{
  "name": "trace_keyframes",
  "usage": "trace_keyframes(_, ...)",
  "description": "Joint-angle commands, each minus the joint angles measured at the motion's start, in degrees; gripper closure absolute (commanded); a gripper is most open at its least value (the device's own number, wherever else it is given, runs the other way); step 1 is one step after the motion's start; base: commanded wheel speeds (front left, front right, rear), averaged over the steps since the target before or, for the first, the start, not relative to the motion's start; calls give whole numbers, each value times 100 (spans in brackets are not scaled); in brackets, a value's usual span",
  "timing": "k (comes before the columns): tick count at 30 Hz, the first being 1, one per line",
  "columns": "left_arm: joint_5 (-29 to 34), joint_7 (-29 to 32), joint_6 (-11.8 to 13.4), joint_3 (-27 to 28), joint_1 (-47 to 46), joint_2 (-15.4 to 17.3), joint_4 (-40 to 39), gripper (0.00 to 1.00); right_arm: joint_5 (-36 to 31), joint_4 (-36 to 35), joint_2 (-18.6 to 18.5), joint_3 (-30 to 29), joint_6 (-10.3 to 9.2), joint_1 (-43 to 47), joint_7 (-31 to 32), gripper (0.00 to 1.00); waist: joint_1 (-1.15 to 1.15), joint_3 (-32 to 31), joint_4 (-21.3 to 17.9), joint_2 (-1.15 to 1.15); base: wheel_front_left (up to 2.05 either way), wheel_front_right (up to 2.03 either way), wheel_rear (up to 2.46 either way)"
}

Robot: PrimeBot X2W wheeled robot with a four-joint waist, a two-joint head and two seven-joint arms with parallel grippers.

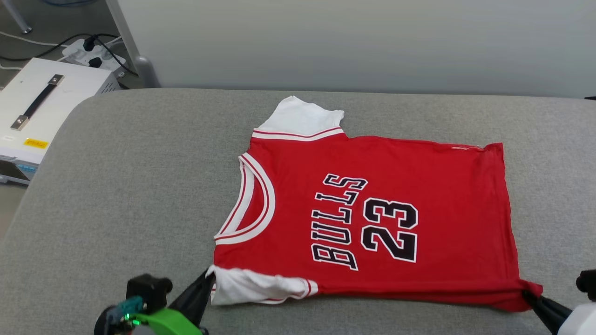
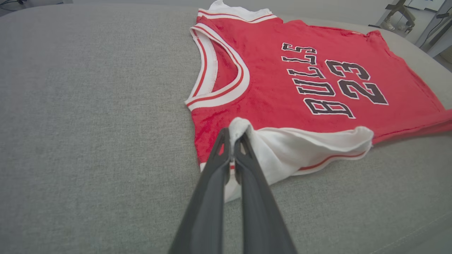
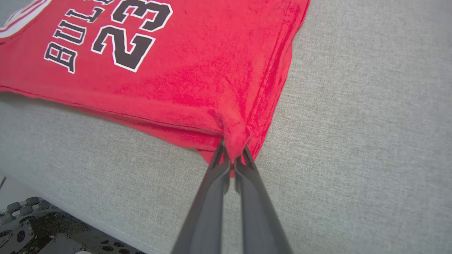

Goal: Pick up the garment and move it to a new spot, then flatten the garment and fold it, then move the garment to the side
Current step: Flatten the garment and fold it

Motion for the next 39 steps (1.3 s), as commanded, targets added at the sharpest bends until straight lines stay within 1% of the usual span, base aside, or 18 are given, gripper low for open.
trace_keyframes(1,75,60,-84,20,-289,23,23,100,-56,-77,25,-76,-5,-170,50,100,0,91,-40,0,0,0,0)
trace_keyframes(4,162,158,-222,51,-771,6,128,100,-95,-172,49,-176,-5,-386,154,100,0,232,-98,0,0,0,0)
trace_keyframes(8,298,275,-469,28,-1382,-31,394,100,-102,-232,87,-224,-5,-721,274,100,0,494,-167,0,0,0,0)
trace_keyframes(9,369,338,-621,-3,-1708,-67,583,100,-76,-210,95,-243,-5,-912,310,100,0,648,-191,0,0,0,0)
trace_keyframes(12,453,372,-804,-22,-2126,-129,909,100,-44,-125,95,-251,-5,-1182,346,100,0,859,-223,0,0,0,0)
trace_keyframes(14,528,387,-898,-51,-2421,-200,1182,100,-29,-47,97,-238,-5,-1372,352,100,0,1020,-226,0,0,0,0)
trace_keyframes(19,589,303,-1124,-161,-3060,-549,1967,100,-2,209,137,-139,-5,-1762,334,100,0,1358,-228,0,0,0,0)
trace_keyframes(25,585,107,-1269,-335,-3529,-895,2910,100,0,566,202,41,-5,-2161,279,100,0,1628,-285,0,0,0,0)
trace_keyframes(31,468,-24,-1315,-604,-3645,-1158,3740,100,7,898,302,286,-5,-2385,181,100,0,1726,-310,0,0,0,0)
trace_keyframes(34,346,-89,-1319,-794,-3645,-1240,3877,100,30,1012,312,377,-5,-2414,127,100,0,1709,-289,0,0,0,0)
trace_keyframes(37,214,-145,-1320,-947,-3681,-1244,3973,100,53,1103,303,431,-5,-2432,41,100,0,1625,-262,0,0,0,0)
trace_keyframes(38,172,-158,-1320,-963,-3696,-1243,3994,90,58,1121,303,434,-5,-2439,9,100,0,1591,-254,0,0,0,0)
trace_keyframes(39,142,-171,-1320,-986,-3724,-1237,4012,59,61,1123,306,443,-5,-2442,-30,87,0,1543,-241,0,0,0,0)
